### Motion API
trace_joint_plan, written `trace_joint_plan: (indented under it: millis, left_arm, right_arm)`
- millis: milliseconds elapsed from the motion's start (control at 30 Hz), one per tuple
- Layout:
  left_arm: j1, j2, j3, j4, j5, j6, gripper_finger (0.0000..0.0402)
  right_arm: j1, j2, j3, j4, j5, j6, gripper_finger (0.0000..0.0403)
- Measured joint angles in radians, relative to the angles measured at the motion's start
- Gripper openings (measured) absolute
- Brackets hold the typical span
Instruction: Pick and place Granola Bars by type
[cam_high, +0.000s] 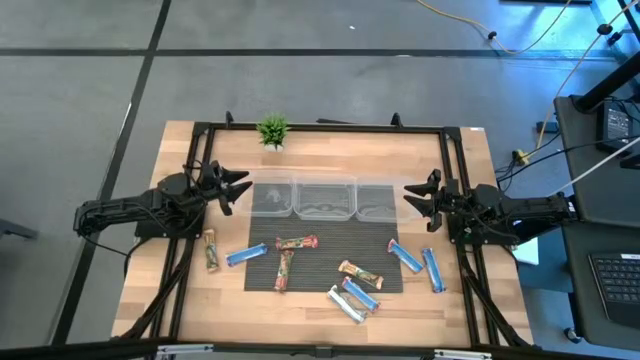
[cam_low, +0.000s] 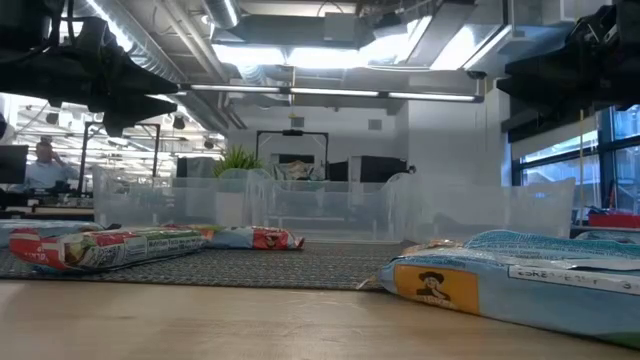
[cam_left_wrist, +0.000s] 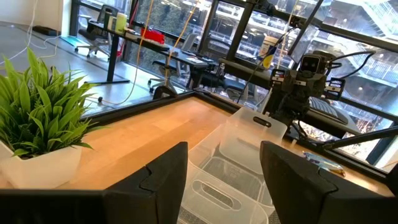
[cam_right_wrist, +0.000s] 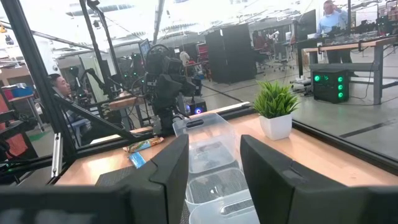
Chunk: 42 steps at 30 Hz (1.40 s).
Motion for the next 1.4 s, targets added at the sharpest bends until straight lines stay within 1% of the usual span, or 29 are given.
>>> trace_joint_plan:
  millis: [333,500,567,633,700,767,833,967,1033,1100,1200,1300,1333,1400]
  left_arm:
    - [0.0,0.0,0.0,0.0,0.0,0.0,0.0194]
    - [0.0,0.0,0.0,0.0,0.0,0.0,0.0194]
    - [0.0,0.0,0.0,0.0,0.0,0.0,0.0194]
    - [0.0,0.0,0.0,0.0,0.0,0.0,0.0194]
    - [0.0,0.0,0.0,0.0,0.0,0.0,0.0194]
    - [0.0,0.0,0.0,0.0,0.0,0.0,0.0194]
    - [0.0,0.0,0.0,0.0,0.0,0.0,0.0194]
    - [0.0,0.0,0.0,0.001,0.0,0.0,0.0194]
    - [0.0,0.0,0.0,0.005,0.0,0.0,0.0194]
    - [0.0,0.0,0.0,0.006,0.0,0.0,0.0194]
    - [0.0,0.0,0.0,0.007,0.0,0.0,0.0194]
    - [0.0,0.0,0.0,0.007,0.0,0.0,0.0194]
    - [0.0,0.0,0.0,0.008,0.0,0.0,0.0194]
    - [0.0,0.0,0.0,0.008,0.0,0.0,0.0194]
  right_arm:
    - [0.0,0.0,0.0,0.005,0.006,-0.014,0.0149]
    - [0.0,0.002,0.0,0.024,0.108,-0.068,0.0149]
    - [0.0,0.002,0.0,0.087,0.133,-0.086,0.0149]
    - [0.0,0.008,0.003,0.207,0.144,-0.144,0.0149]
    - [0.0,0.033,0.044,0.256,0.172,-0.194,0.0149]
    - [0.0,0.079,0.125,0.233,0.236,-0.212,0.0149]
    - [0.0,0.147,0.229,0.146,0.266,-0.236,0.0149]
    - [0.0,0.353,0.482,-0.066,0.279,-0.286,0.0149]
    - [0.0,0.467,0.631,-0.218,0.281,-0.276,0.0149]
    - [0.001,0.578,0.783,-0.418,0.272,-0.229,0.0149]
    - [0.017,0.743,1.008,-0.745,0.272,-0.079,0.0149]
    - [0.039,0.898,1.185,-1.043,0.268,0.135,0.0149]
    - [0.05,0.951,1.229,-1.13,0.249,0.207,0.0149]
    - [0.072,1.042,1.288,-1.283,0.17,0.339,0.0149]
